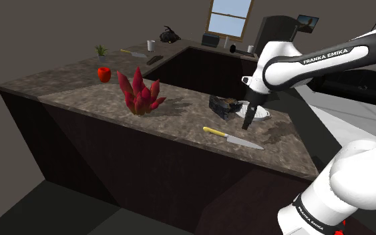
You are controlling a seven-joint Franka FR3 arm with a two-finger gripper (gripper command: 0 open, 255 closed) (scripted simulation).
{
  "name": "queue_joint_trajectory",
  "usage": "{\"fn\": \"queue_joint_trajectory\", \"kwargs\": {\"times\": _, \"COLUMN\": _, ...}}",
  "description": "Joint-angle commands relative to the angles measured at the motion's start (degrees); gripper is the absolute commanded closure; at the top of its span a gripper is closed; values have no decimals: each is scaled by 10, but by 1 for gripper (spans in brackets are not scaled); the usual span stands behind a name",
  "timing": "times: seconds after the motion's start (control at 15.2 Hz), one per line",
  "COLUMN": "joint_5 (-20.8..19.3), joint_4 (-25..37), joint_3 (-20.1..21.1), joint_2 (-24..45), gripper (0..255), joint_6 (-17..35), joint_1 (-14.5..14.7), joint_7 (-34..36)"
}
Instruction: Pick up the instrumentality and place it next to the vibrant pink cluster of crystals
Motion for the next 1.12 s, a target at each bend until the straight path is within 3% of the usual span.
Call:
{"fn": "queue_joint_trajectory", "kwargs": {"times": 0.0, "joint_5": -4, "joint_4": -3, "joint_3": -16, "joint_2": 45, "gripper": 0, "joint_6": 54, "joint_1": 3, "joint_7": -33}}
{"fn": "queue_joint_trajectory", "kwargs": {"times": 0.46, "joint_5": 23, "joint_4": 14, "joint_3": -59, "joint_2": 215, "gripper": 0, "joint_6": 215, "joint_1": 27, "joint_7": -150}}
{"fn": "queue_joint_trajectory", "kwargs": {"times": 1.06, "joint_5": 57, "joint_4": 8, "joint_3": -61, "joint_2": 283, "gripper": 0, "joint_6": 287, "joint_1": 34, "joint_7": -174}}
